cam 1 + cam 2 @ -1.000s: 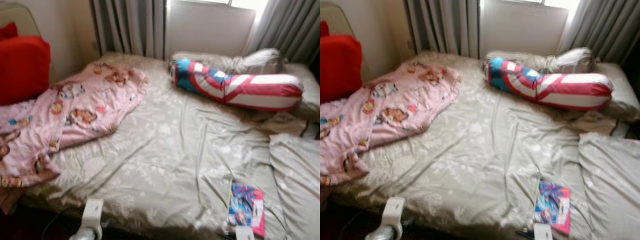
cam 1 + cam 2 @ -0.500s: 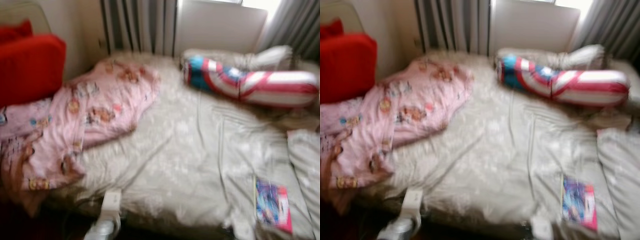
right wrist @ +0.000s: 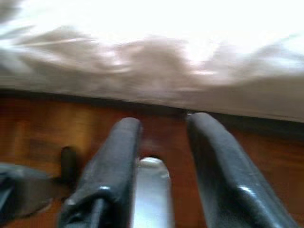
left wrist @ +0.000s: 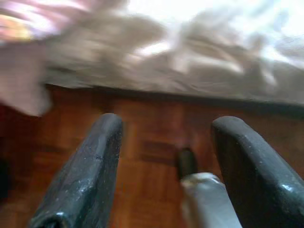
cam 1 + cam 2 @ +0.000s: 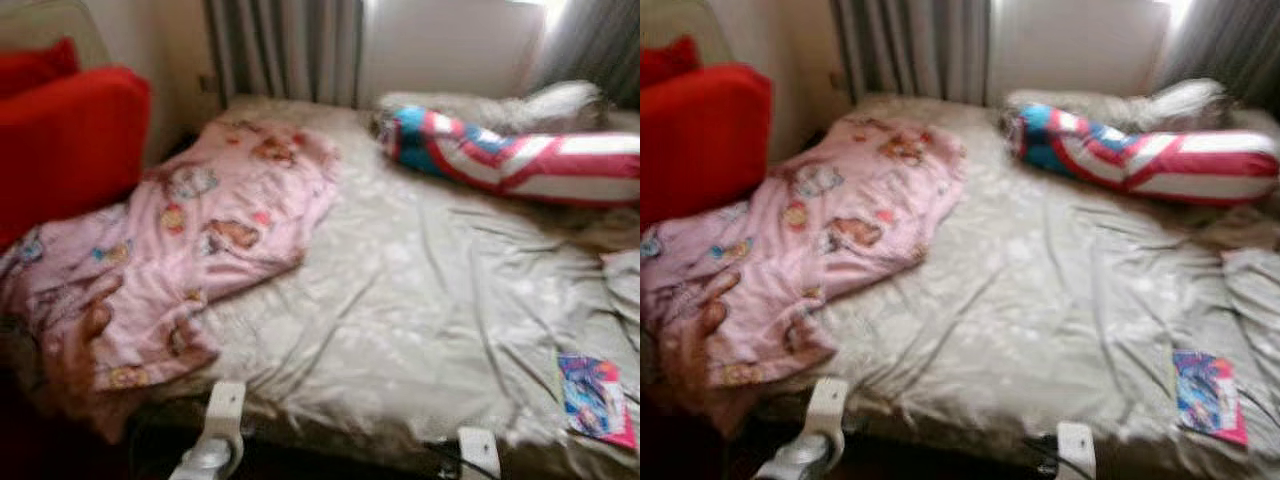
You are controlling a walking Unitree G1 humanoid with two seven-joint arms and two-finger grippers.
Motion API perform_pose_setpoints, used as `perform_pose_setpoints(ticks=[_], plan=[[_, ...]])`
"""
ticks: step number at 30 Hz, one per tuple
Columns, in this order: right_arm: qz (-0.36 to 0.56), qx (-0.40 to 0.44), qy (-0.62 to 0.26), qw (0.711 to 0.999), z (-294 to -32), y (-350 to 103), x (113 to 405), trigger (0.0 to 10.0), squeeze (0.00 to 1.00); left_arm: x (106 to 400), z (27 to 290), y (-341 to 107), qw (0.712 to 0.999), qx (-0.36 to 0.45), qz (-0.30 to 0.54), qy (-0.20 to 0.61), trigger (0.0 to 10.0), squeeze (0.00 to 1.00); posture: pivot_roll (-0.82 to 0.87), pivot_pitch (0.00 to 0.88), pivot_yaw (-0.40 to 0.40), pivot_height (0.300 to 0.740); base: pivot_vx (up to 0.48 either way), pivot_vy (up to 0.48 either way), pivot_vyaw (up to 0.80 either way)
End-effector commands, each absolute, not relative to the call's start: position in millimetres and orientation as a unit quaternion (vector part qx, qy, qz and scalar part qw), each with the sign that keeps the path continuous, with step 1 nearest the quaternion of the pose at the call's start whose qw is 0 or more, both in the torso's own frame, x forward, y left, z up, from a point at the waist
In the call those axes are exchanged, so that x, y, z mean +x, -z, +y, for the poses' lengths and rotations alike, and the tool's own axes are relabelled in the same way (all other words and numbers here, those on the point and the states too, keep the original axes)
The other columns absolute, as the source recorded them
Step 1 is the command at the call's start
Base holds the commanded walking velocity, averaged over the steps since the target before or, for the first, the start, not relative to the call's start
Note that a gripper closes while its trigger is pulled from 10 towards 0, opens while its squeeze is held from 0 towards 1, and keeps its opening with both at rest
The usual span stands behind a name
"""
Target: Clean up the room
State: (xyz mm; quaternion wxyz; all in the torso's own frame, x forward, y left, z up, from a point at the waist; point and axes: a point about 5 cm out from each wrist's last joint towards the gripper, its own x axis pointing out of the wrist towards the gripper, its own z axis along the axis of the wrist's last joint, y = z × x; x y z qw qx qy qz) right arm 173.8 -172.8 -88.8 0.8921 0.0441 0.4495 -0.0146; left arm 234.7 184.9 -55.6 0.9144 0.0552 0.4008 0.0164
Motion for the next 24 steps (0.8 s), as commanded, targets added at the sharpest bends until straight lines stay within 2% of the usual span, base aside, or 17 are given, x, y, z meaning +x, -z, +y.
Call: perform_pose_setpoints(ticks=[1, 10, 16, 21, 24], plan=[[0.454, 0.036, 0.024, 0.890, -183, 89, 171, 10.0, 0.00, 232, 177, 59, 0.912, 0.052, 0.406, -0.008, 10.0, 0.00, -0.04, 0.031, -0.034, 0.740, 0.000, 0.480, 0.00], [0.456, 0.031, 0.018, 0.889, -183, 90, 170, 10.0, 0.00, 231, 178, 59, 0.912, 0.052, 0.406, -0.007, 10.0, 0.00, -0.03, 0.031, -0.033, 0.740, 0.000, 0.480, 0.00], [0.459, 0.029, 0.007, 0.888, -170, 92, 168, 10.0, 0.00, 231, 179, 59, 0.912, 0.053, 0.406, -0.007, 10.0, 0.00, -0.03, 0.031, -0.033, 0.740, 0.000, 0.386, 0.00], [0.459, 0.028, 0.002, 0.888, -168, 92, 168, 10.0, 0.00, 232, 179, 58, 0.914, 0.053, 0.403, -0.007, 10.0, 0.00, -0.03, 0.031, -0.032, 0.740, 0.000, 0.123, 0.00], [0.458, 0.026, -0.002, 0.889, -169, 92, 166, 10.0, 0.00, 232, 179, 58, 0.914, 0.056, 0.403, -0.005, 10.0, 0.00, -0.03, 0.032, -0.033, 0.740, 0.000, 0.000, 0.62]])
